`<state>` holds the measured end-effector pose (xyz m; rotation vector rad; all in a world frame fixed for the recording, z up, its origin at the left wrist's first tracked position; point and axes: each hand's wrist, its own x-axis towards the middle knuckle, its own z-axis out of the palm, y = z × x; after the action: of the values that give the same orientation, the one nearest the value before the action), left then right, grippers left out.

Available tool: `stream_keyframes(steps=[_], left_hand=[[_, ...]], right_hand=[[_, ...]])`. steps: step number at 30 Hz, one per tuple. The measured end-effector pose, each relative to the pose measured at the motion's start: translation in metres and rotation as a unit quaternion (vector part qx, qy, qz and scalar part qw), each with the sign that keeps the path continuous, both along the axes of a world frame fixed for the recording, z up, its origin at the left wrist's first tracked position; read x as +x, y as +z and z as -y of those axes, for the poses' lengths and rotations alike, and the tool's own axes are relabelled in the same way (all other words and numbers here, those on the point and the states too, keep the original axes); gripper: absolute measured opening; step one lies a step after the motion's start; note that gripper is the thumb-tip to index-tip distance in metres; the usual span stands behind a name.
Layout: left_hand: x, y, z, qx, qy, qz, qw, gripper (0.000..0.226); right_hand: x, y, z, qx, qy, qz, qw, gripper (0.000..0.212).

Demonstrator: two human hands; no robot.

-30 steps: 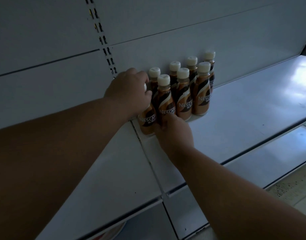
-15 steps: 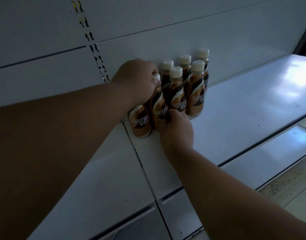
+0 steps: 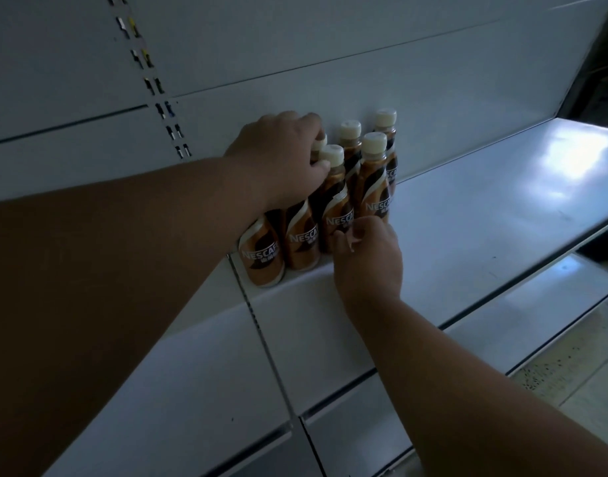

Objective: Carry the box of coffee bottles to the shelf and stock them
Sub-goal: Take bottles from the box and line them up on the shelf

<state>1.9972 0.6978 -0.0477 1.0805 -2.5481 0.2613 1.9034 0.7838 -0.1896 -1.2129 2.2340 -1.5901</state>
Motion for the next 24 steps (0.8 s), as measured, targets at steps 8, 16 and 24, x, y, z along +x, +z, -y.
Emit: stream_keyframes(steps=[8,16,24], left_hand=[[-0.021,0.000,0.009,0.072,-0.012,-0.016,0.997,0.034],[-0.023,-0.001,0.010,0.069,-0.016,-0.016,0.997,0.030],[-0.047,-0.001,0.013,-0.040,-0.043,-0.021,0.998,0.040]], right_hand=[[-0.016,-0.003,0.014,0.015,0.027,-0.026,0.999,0.026],[-0.020,-0.008,0.016,0.017,0.041,-0.045,0.998,0.026],[-0.057,-0.011,0.021,0.021,-0.047,0.016,0.999,0.045]])
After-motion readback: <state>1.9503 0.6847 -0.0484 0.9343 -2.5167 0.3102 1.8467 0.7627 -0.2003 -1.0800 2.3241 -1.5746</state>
